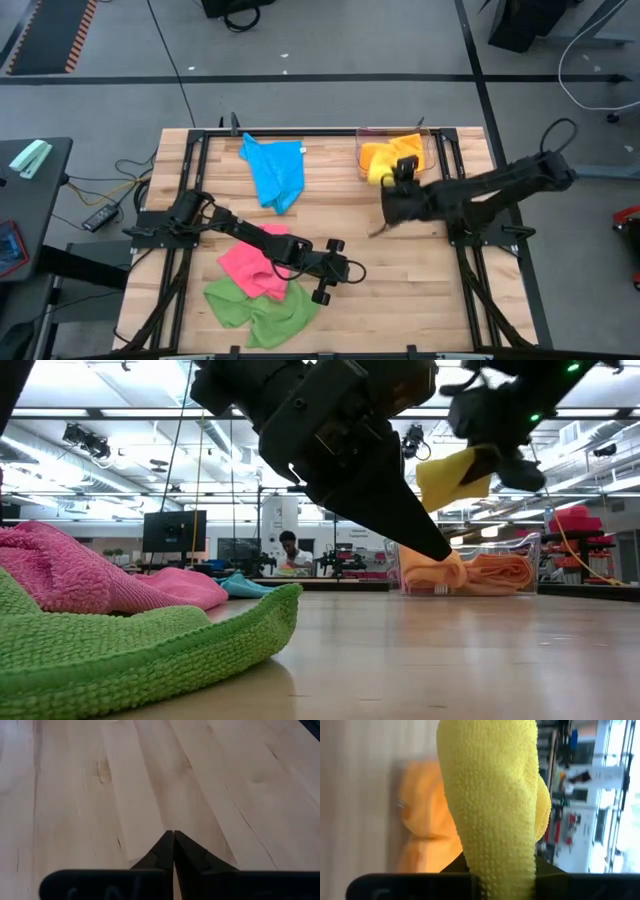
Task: Fold microfiber towels
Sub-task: Stack the folded yellow microfiber cloth on top of the folded orange microfiber cloth
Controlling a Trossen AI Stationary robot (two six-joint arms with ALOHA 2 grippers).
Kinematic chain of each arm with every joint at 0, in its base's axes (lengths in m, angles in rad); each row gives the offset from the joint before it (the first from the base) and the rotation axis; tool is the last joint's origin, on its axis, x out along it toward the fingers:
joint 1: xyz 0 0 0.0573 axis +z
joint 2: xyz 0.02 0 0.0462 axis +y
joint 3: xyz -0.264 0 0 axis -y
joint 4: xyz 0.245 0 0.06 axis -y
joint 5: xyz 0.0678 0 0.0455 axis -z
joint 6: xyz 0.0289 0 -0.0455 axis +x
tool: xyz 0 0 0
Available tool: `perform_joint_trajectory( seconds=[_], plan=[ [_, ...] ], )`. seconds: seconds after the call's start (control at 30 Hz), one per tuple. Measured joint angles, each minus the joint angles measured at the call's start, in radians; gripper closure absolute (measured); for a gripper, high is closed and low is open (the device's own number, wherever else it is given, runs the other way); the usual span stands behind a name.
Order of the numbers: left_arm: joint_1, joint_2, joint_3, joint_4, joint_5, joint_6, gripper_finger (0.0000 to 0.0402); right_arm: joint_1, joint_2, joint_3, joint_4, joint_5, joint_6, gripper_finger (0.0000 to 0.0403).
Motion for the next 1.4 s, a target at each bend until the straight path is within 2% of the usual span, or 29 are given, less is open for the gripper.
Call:
perform_joint_trajectory(
  seconds=[0.33,0.47,0.67,0.8,0.87,1.17,1.4],
  plan=[
    [0.005,0.000,0.000,-0.002,0.000,0.001,0.0378,-0.354,-0.008,0.000,0.305,-0.158,-0.358,0.0356],
    [0.006,0.000,0.000,-0.005,0.000,0.002,0.0373,-0.450,-0.008,-0.020,0.469,-0.237,-0.485,0.0356],
    [0.005,0.000,0.000,-0.017,0.000,0.013,0.0386,-0.556,0.001,-0.140,0.744,-0.319,-0.676,0.0356],
    [0.008,0.000,0.000,-0.017,0.000,0.028,0.0391,-0.599,0.021,-0.225,0.930,-0.349,-0.781,0.0356],
    [0.011,0.000,0.000,-0.018,0.000,0.027,0.0391,-0.616,0.040,-0.251,0.971,-0.371,-0.801,0.0356],
    [0.023,0.000,0.000,-0.020,0.000,0.027,0.0369,-0.593,0.109,-0.267,0.951,-0.443,-0.809,0.0356],
    [0.023,0.000,0.000,-0.031,0.000,0.027,0.0376,-0.587,0.109,-0.267,0.914,-0.486,-0.825,0.0356]
  ],
)
